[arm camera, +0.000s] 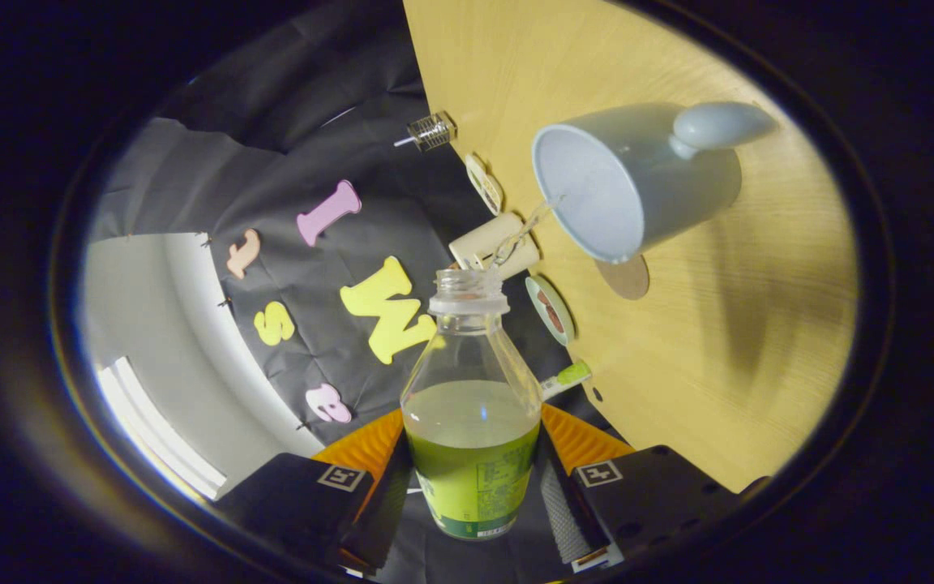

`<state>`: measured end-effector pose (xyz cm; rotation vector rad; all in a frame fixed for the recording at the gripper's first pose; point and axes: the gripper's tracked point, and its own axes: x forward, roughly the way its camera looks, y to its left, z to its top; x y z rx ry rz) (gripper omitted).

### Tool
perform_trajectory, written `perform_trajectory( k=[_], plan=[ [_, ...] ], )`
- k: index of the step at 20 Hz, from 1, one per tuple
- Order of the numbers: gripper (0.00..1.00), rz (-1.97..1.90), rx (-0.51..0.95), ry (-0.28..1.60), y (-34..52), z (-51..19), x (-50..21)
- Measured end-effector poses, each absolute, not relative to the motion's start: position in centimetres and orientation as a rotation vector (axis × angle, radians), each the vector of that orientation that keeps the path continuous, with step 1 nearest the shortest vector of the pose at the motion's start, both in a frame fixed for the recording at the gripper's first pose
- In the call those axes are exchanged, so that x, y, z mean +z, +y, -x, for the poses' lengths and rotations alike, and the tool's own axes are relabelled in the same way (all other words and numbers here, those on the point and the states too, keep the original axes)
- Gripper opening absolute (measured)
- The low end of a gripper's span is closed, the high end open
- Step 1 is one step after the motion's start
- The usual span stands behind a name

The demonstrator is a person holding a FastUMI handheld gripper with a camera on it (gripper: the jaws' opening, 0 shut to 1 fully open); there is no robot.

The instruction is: Take the bottle from table, then pour the juice into the cup, finally place the bottle on the coaster

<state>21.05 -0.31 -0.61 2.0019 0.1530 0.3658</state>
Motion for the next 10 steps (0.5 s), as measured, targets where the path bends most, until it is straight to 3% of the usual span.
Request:
perform_trajectory(
  k=[10],
  plan=[
    [0.79, -2.127, 0.381, 0.164, 0.5, -20.4, 1.8]
  ],
)
